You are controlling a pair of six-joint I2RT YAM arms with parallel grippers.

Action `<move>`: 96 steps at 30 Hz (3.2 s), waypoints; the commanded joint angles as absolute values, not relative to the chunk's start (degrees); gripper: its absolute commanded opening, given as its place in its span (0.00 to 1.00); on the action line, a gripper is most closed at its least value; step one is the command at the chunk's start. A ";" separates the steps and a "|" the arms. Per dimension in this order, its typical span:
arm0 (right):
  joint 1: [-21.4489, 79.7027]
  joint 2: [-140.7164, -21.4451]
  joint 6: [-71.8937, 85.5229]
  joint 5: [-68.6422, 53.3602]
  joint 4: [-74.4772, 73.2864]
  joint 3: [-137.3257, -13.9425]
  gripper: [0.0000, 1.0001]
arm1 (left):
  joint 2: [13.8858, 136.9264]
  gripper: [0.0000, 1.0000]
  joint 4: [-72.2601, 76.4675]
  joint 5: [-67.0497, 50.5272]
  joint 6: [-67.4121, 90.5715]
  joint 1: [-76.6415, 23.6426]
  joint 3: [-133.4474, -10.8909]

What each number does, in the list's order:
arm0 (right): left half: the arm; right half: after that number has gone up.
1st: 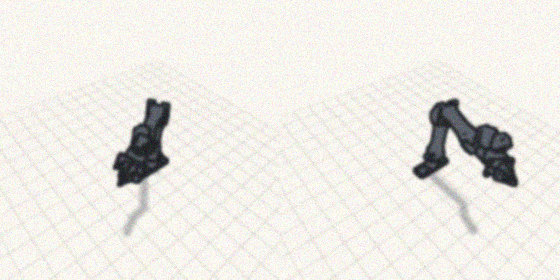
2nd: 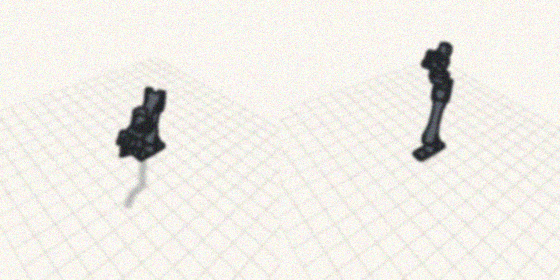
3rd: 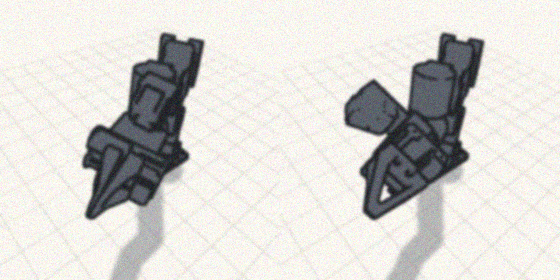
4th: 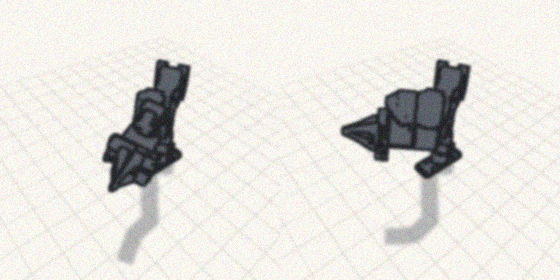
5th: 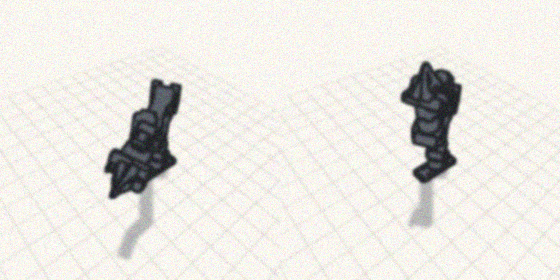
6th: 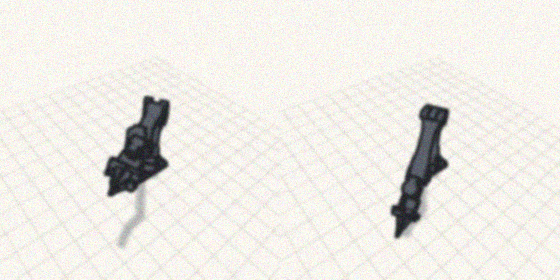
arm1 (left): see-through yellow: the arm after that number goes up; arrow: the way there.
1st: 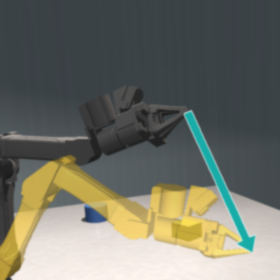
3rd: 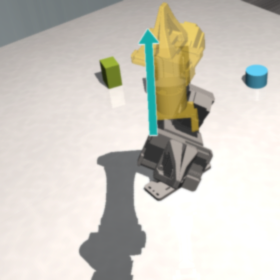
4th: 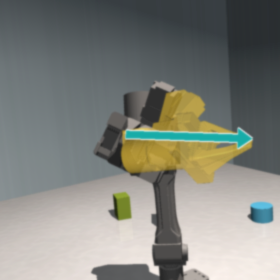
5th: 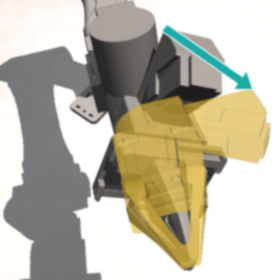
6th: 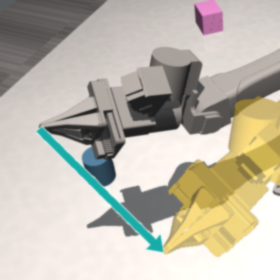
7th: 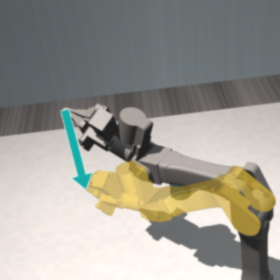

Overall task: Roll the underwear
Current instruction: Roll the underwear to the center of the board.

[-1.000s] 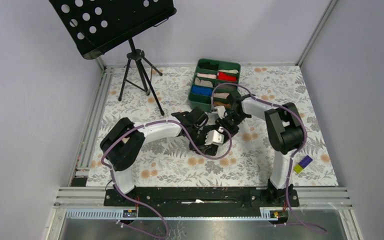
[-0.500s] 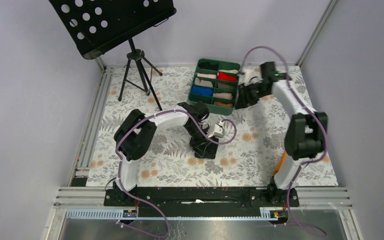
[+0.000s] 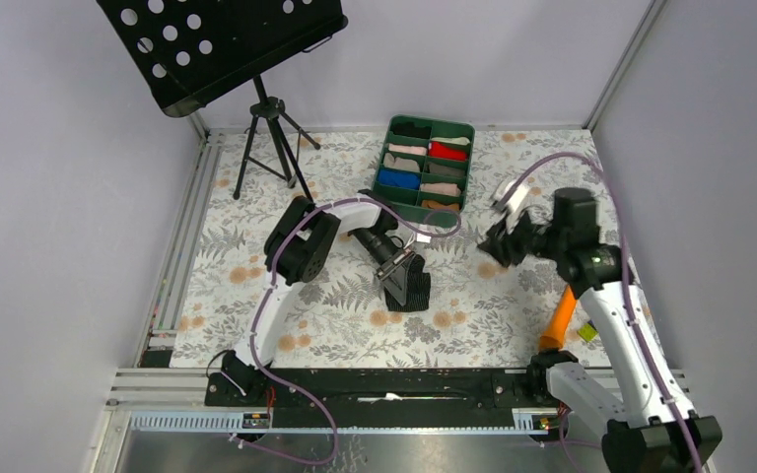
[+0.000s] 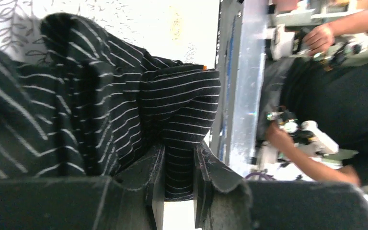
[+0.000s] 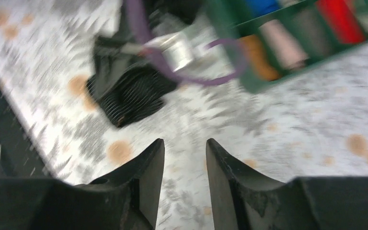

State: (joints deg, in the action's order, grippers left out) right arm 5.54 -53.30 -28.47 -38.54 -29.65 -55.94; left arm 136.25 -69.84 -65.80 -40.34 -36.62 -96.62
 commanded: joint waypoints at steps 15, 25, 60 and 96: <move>40.97 -70.64 -53.67 -28.26 -11.95 -40.52 0.61 | 145.75 0.09 -65.31 -64.81 -35.10 -35.33 -98.16; 42.39 -83.53 -56.41 -30.63 -8.75 -43.16 0.62 | 144.46 0.11 -62.53 -64.35 -33.12 -35.33 -96.02; 31.10 -123.35 -45.94 -52.07 -53.98 -79.68 0.00 | 86.11 0.42 -33.64 -12.45 4.27 -22.50 -70.25; 26.84 -136.88 -42.53 -51.59 -61.65 -85.87 0.01 | 96.45 0.38 -6.52 -29.87 -38.52 -48.34 -52.49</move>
